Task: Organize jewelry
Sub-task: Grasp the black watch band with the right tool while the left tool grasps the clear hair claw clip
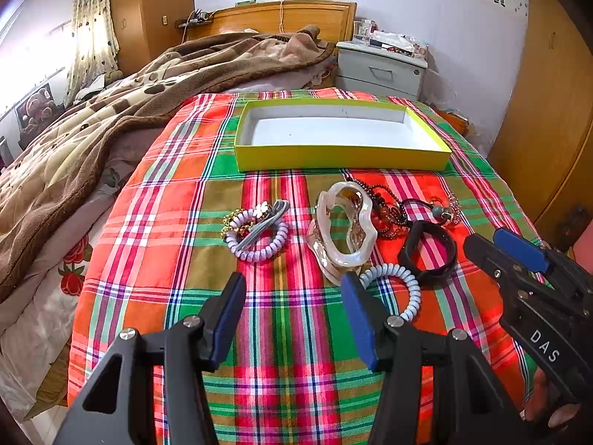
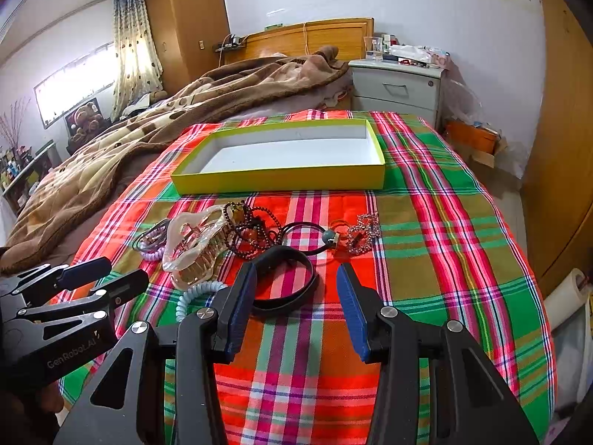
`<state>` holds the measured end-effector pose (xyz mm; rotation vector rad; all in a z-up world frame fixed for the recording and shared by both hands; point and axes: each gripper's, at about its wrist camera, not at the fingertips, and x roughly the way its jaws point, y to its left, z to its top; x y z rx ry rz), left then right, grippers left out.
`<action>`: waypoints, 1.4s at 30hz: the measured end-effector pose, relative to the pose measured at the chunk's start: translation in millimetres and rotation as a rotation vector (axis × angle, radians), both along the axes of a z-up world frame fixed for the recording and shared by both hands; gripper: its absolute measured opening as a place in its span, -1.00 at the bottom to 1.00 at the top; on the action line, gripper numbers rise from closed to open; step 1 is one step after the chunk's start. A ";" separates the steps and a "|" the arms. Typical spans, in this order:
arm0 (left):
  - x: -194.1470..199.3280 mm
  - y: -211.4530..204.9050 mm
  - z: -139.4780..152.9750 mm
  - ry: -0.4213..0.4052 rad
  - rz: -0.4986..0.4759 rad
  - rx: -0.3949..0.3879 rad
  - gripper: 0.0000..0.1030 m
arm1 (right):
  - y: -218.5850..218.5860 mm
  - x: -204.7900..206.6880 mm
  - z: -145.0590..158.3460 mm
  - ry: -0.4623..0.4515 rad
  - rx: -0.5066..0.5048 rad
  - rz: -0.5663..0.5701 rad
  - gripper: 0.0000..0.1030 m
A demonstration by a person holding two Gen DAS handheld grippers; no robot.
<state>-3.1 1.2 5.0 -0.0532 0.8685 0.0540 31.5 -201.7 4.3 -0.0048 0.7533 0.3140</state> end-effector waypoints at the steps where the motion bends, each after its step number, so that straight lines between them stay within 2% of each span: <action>1: 0.9 0.5 -0.4 0.002 -0.001 -0.002 0.06 | 0.1 0.8 -0.5 0.002 0.001 0.000 -0.11; 6: 4.5 4.5 -0.4 0.009 -0.029 -0.035 0.06 | -1.8 6.3 -3.2 0.019 0.006 -0.002 -0.11; 10: 7.0 15.1 3.4 -0.005 -0.088 -0.139 0.06 | -6.5 10.7 -7.2 0.046 0.017 -0.007 -0.11; 13: 10.7 19.4 8.1 -0.011 -0.129 -0.180 0.06 | -10.3 15.8 -10.4 0.073 0.043 -0.005 -0.11; 18: 26.3 23.8 6.2 0.030 -0.155 -0.267 0.06 | -8.0 27.6 -20.8 0.136 0.058 0.009 -0.11; 20: 29.5 23.7 5.4 0.037 -0.149 -0.254 0.06 | -6.3 32.3 -25.2 0.152 0.048 0.007 -0.11; 24: 37.7 27.6 2.1 0.069 -0.132 -0.283 0.06 | -4.1 42.2 -30.0 0.177 0.032 0.000 -0.11; 27: 42.4 25.4 3.6 0.072 -0.135 -0.266 0.06 | -1.3 46.6 -29.4 0.171 0.026 0.002 -0.11; 28: 44.9 24.4 3.6 0.077 -0.137 -0.263 0.06 | -1.4 47.6 -29.6 0.172 0.023 0.001 -0.14; 30: 49.5 23.2 3.8 0.083 -0.127 -0.247 0.06 | -0.9 49.9 -30.3 0.173 0.014 0.001 -0.47; 37: 63.2 12.7 0.4 0.109 -0.132 -0.166 0.06 | -5.3 53.8 -33.5 0.183 0.012 0.006 -0.51; 38: 64.9 11.2 -0.3 0.111 -0.130 -0.155 0.06 | -5.6 54.1 -34.3 0.185 0.011 0.008 -0.59; 42: 71.4 4.9 -4.3 0.133 -0.142 -0.127 -0.06 | -6.7 57.0 -36.0 0.190 0.007 0.017 -0.65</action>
